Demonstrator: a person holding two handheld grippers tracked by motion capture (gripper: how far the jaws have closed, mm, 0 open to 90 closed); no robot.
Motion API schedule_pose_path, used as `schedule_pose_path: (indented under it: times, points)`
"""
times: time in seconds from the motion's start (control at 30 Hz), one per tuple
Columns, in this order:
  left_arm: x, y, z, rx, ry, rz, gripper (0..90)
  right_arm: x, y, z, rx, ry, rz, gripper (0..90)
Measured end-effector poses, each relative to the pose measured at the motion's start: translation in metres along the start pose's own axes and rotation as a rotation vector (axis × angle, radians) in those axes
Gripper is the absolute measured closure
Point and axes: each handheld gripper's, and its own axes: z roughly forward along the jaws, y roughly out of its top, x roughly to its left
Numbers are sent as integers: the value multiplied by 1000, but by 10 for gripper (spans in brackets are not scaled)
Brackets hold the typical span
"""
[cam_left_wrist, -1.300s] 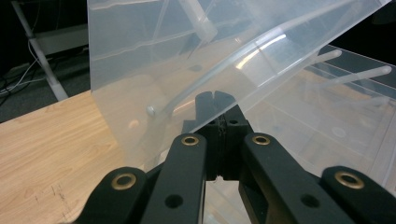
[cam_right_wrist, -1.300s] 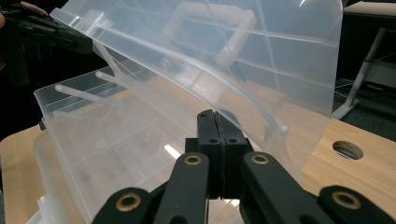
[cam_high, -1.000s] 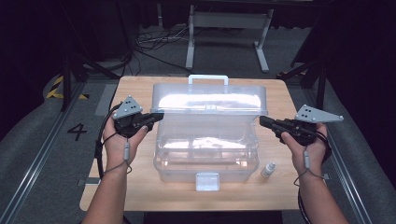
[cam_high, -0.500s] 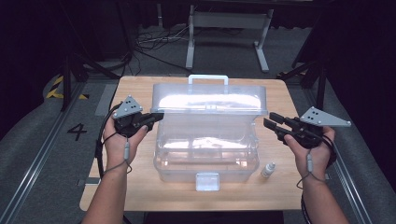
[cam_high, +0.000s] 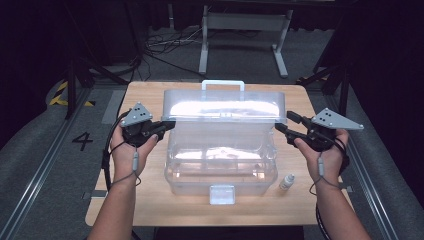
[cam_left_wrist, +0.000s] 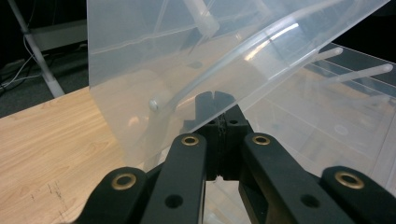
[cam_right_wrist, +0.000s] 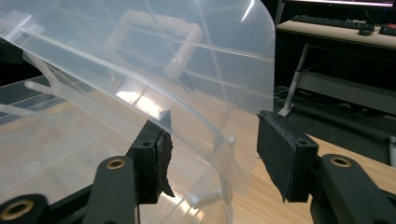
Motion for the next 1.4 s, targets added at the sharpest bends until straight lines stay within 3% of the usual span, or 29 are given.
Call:
schedule_pose_path:
  times: [0.3, 1.03, 1.4]
  points:
    - [0, 0, 0, 0, -2, -2, 893, 5, 4, 12, -8, -34, -7, 457]
    - [0, -2, -1, 0, -15, -9, 854, 10, 6, 9, -6, -137, -71, 665]
    - [0, -9, -16, 20, -13, -20, 773, 10, 7, 10, 8, -160, -80, 701]
